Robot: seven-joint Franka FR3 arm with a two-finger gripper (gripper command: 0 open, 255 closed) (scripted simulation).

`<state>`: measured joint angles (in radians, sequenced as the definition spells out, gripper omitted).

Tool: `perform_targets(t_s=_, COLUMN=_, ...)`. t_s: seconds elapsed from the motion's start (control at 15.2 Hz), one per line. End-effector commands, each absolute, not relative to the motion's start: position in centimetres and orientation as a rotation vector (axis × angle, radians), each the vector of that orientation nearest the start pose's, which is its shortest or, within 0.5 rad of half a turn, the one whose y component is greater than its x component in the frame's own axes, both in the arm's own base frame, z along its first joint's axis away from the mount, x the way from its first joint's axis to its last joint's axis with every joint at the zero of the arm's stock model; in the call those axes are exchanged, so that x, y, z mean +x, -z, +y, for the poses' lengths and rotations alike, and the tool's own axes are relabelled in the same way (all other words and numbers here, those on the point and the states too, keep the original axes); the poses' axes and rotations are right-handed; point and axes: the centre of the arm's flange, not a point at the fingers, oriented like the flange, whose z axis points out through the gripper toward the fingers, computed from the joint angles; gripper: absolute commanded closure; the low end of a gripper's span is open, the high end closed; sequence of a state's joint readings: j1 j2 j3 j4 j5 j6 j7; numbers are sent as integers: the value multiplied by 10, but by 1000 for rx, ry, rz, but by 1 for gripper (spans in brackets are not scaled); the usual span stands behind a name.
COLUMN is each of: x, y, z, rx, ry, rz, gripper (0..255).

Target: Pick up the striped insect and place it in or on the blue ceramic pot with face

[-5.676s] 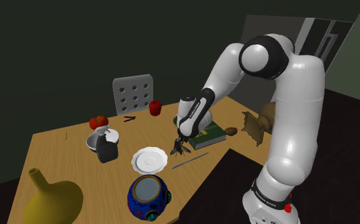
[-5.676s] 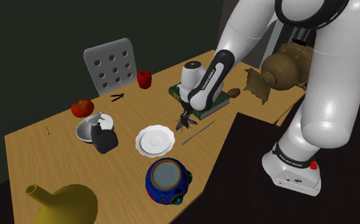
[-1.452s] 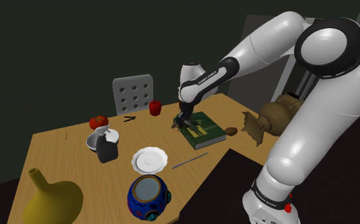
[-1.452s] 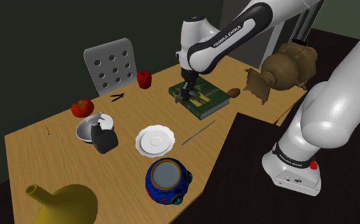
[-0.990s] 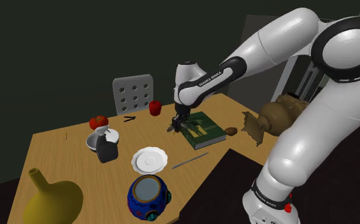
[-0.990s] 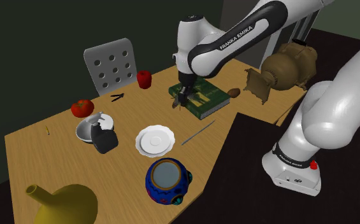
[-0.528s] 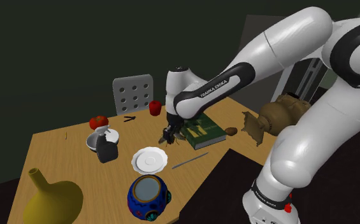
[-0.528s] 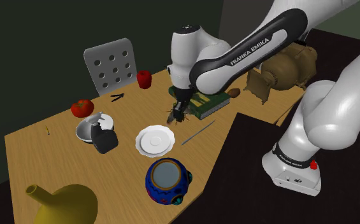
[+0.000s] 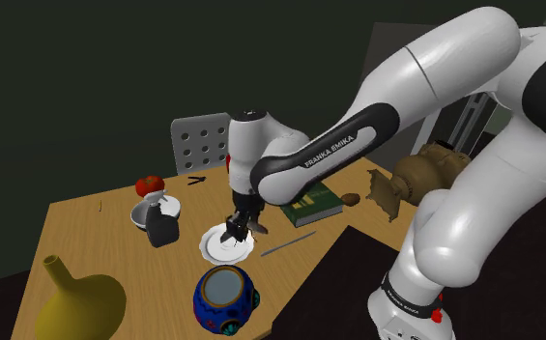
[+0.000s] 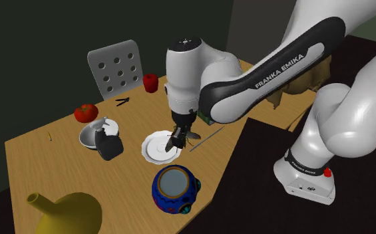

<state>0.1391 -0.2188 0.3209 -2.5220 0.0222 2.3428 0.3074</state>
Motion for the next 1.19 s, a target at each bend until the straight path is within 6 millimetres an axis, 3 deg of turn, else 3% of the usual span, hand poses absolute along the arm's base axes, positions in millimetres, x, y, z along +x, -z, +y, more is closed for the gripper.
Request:
perform_targets(t_s=0.0, x=390, y=-355, z=219, rx=-3172, ry=74, rz=-205, gripper=255)
perform_targets(t_s=0.4, x=366, y=-357, z=298, rx=-3172, ry=74, rz=-205, gripper=255)
perform_targets(t_s=1.12, x=366, y=-299, z=298, rx=-3172, ry=74, rz=-205, gripper=255)
